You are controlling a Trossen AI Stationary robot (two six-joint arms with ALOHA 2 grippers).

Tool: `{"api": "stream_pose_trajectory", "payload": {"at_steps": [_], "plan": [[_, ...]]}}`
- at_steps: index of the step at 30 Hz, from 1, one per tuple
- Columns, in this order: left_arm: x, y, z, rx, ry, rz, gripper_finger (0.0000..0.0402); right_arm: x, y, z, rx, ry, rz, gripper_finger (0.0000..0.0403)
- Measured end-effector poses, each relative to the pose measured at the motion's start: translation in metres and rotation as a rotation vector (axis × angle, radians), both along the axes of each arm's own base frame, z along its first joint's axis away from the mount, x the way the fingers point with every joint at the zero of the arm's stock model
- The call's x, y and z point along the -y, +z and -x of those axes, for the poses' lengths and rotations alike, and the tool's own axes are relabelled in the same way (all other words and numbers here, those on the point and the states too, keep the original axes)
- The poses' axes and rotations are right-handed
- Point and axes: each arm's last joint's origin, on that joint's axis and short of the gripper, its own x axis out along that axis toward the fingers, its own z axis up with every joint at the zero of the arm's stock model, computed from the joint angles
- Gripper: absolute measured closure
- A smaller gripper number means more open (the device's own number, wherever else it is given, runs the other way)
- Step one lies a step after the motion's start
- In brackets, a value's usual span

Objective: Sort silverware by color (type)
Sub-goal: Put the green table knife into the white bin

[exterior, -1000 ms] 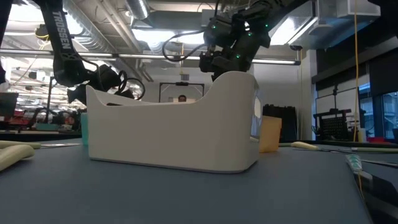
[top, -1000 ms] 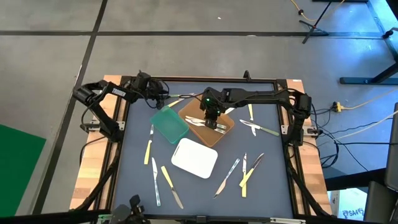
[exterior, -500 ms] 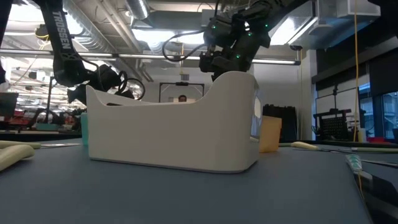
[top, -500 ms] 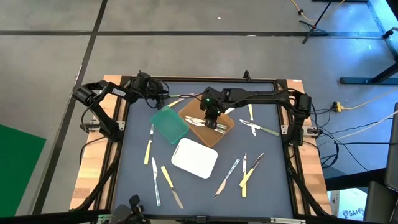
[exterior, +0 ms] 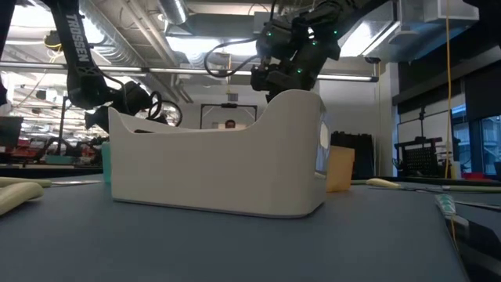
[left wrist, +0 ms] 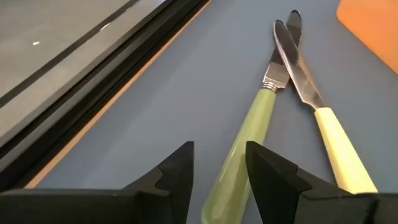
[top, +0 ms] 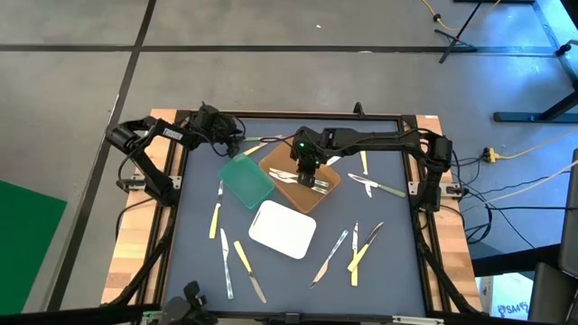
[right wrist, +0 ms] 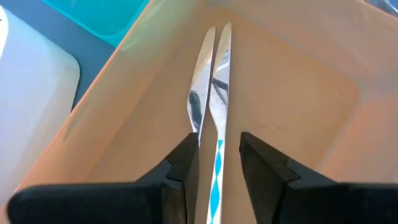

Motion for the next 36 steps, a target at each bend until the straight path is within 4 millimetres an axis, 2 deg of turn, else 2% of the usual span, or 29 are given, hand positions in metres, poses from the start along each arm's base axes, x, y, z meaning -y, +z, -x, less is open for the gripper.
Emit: {"api": "stream_pose_trajectory", "payload": {"at_steps": [14, 36], "plan": [[-0.0002, 0.0000, -0.0011, -0.025, 0.051, -0.014, 0.0263, 0.0002, 0.0002, -0.0006, 0.006, 0.003, 0.003, 0.0299], [0.0080, -0.0045, -0.0060, -0.116, -0.066, -0.052, 0.0263, 0.0002, 0.0002, -0.0006, 0.006, 0.003, 0.004, 0.0299]]}}
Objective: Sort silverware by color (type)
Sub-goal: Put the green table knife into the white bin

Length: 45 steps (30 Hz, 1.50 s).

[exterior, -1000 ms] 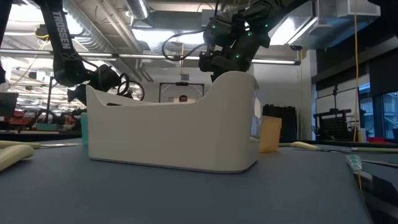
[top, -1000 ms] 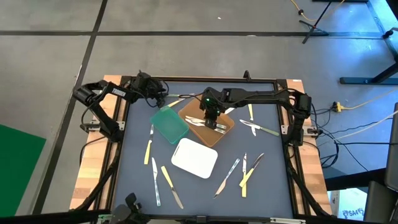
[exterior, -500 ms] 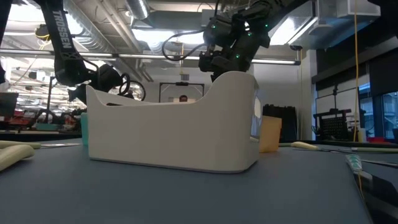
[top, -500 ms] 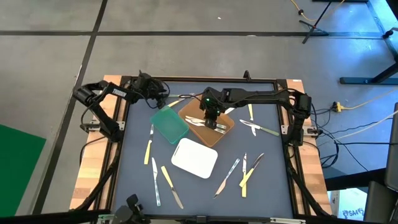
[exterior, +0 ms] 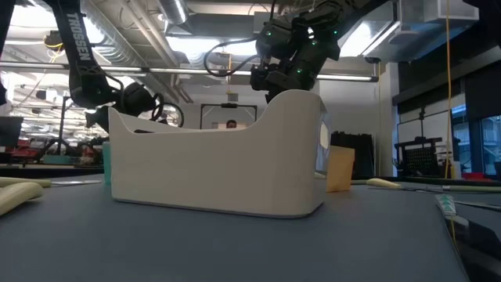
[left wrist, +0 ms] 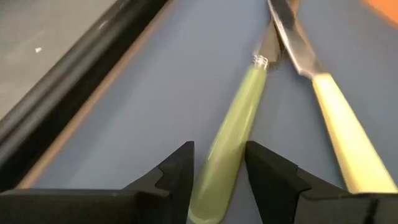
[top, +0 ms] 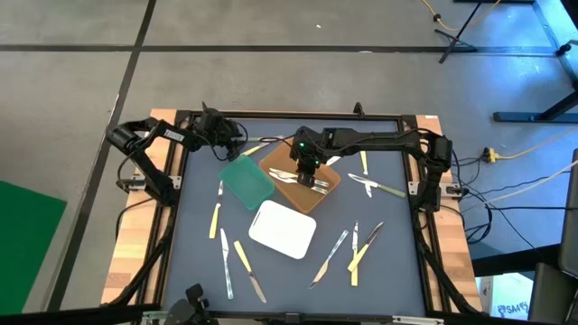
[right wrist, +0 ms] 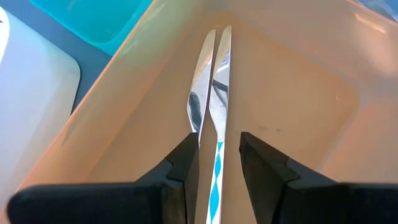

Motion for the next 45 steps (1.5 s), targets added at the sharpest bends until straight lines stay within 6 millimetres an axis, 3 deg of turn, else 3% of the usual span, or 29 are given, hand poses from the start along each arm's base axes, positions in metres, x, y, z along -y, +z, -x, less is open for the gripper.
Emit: {"api": "stream_pose_trajectory", "payload": {"at_steps": [30, 45], "plan": [[0.0038, 0.0000, -0.0058, -0.030, -0.004, -0.023, 0.0265, 0.0000, 0.0000, 0.0000, 0.000, 0.004, 0.002, 0.0299], [0.0077, -0.0015, -0.0099, -0.124, -0.016, -0.084, 0.0342, 0.0001, 0.0000, 0.0000, 0.000, 0.003, 0.002, 0.0299]]}}
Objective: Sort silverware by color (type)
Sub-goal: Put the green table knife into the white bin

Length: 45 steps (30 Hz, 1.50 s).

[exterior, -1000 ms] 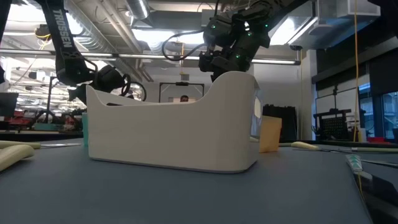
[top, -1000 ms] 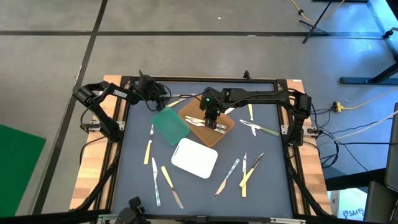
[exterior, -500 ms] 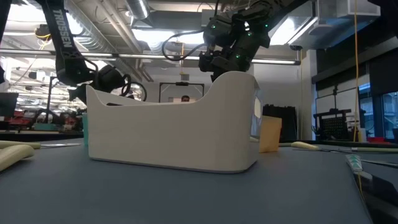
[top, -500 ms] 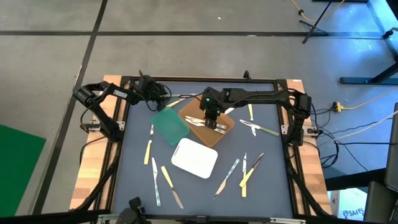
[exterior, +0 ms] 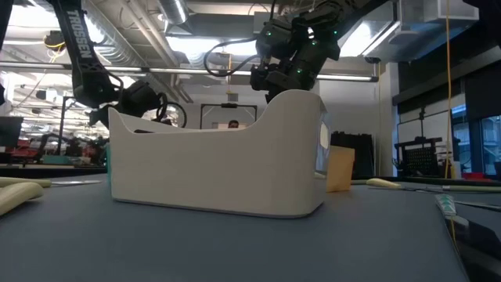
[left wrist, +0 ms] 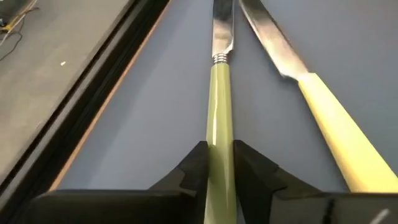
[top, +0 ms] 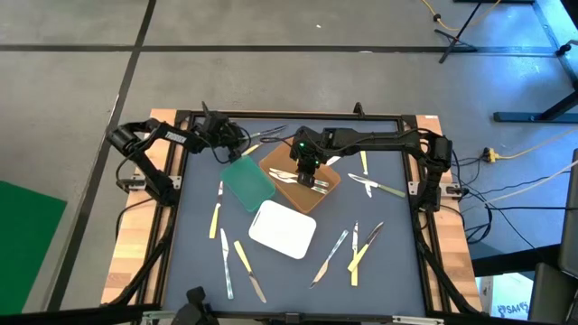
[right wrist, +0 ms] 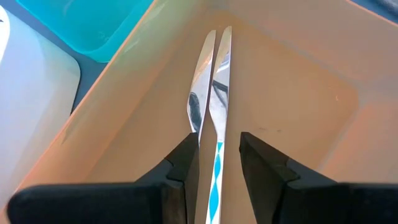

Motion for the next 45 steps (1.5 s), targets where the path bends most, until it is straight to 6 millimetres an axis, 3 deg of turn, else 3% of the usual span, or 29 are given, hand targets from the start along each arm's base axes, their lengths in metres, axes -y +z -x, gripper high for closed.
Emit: {"api": "stream_pose_trajectory", "payload": {"at_steps": [21, 33, 45], "plan": [[-0.0013, 0.0004, 0.0012, 0.050, 0.038, 0.035, 0.0345, 0.0001, 0.0000, 0.0000, 0.000, 0.012, 0.007, 0.0299], [-0.0089, 0.0025, 0.0087, 0.125, 0.075, 0.070, 0.0372, 0.0001, 0.0000, 0.0000, 0.000, 0.012, 0.007, 0.0299], [-0.0074, 0.0023, 0.0069, 0.112, 0.080, 0.066, 0.0359, 0.0001, 0.0000, 0.0000, 0.000, 0.012, 0.007, 0.0299]]}}
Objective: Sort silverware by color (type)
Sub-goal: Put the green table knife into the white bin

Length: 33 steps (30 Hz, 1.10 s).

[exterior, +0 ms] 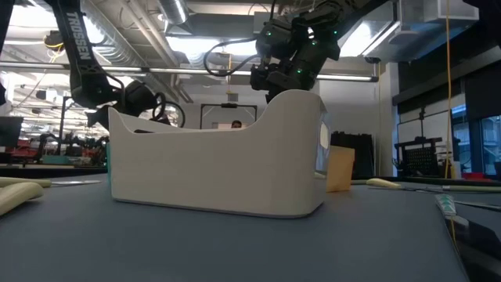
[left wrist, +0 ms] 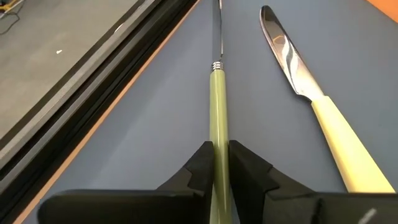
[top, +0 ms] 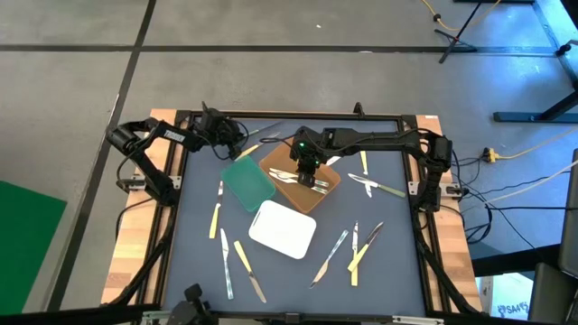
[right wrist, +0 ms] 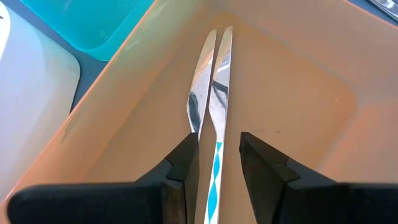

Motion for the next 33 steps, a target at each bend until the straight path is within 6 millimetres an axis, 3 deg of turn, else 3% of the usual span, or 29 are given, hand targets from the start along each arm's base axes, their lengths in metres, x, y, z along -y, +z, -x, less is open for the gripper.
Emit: {"api": "stream_pose_trajectory", "payload": {"at_steps": [6, 27, 33], "plan": [[0.0015, -0.0006, -0.0016, -0.009, 0.015, 0.007, 0.0342, 0.0000, 0.0000, 0.0000, 0.000, 0.000, 0.000, 0.0299], [0.0002, 0.0002, -0.0019, 0.004, 0.058, 0.023, 0.0340, 0.0000, 0.0000, 0.0000, 0.000, 0.000, 0.000, 0.0299], [-0.0007, 0.0007, -0.0018, -0.006, 0.071, 0.006, 0.0371, -0.0001, 0.0000, 0.0000, 0.000, 0.000, 0.000, 0.0299]]}}
